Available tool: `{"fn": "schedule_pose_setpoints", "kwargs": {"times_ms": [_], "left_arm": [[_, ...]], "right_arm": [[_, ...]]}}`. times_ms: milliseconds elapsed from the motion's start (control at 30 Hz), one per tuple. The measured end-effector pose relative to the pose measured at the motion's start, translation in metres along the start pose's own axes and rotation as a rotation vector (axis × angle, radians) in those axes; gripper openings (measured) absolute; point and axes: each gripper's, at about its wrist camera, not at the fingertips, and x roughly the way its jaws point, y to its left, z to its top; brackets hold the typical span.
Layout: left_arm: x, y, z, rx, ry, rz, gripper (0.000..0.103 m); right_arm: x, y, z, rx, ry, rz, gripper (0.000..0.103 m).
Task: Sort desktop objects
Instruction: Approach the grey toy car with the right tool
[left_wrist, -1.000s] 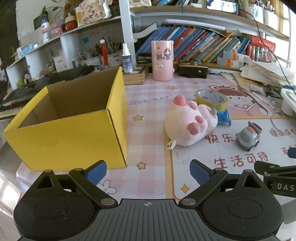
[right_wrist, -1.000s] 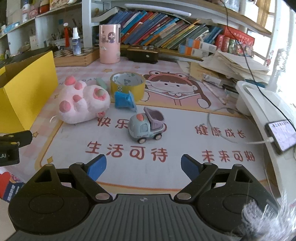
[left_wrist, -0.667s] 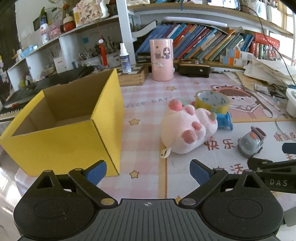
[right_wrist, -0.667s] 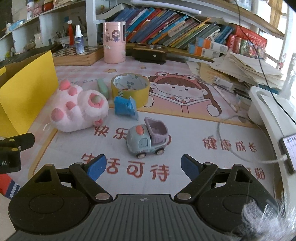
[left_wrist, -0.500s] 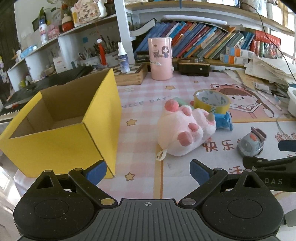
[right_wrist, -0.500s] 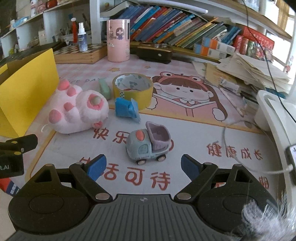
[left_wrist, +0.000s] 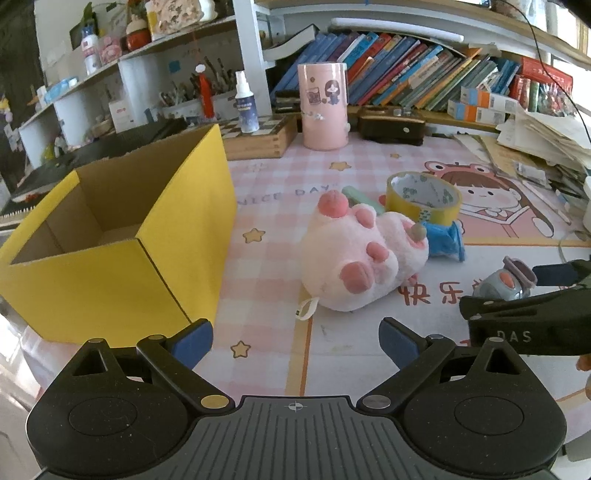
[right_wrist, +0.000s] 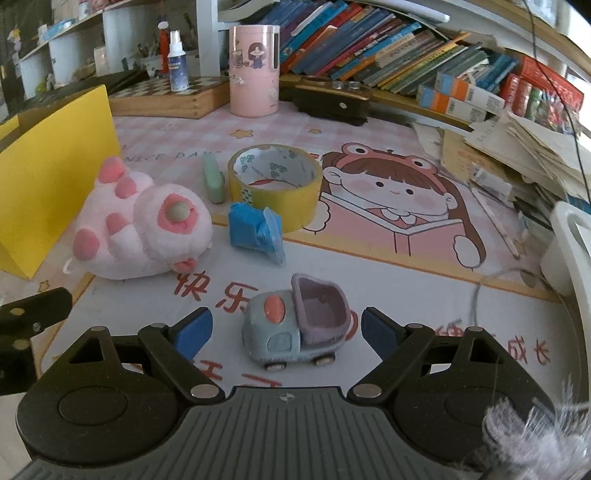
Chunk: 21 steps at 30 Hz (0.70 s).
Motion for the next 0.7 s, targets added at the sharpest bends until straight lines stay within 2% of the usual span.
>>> {"fn": "schedule_pose_setpoints", "kwargs": {"times_ms": [233,300,333,700], "left_arm": [[0.004,-0.006,0.002,-0.017,-0.001,-0.008,0.098],[0.005,-0.008,0.004,-0.016,-0.004,-0.014,0.098],[0.006,-0.01,0.005,-0.014,-0.005,-0.016,0.098],[0.02,-0.029,0.016,0.006,-0.006,-0.062,0.098]], "right_arm": [[0.013,-0.009,0.0,-0.003,0.045,0.031,0.083],[0.014,-0.014,-0.002,0.016,0.054,0.035,0.073],[0.013,-0.016,-0.002,0.024,0.048,0.043,0.062],[-0.007,-0.041,0.002,0.078,-0.018,0.002,0.062]]}}
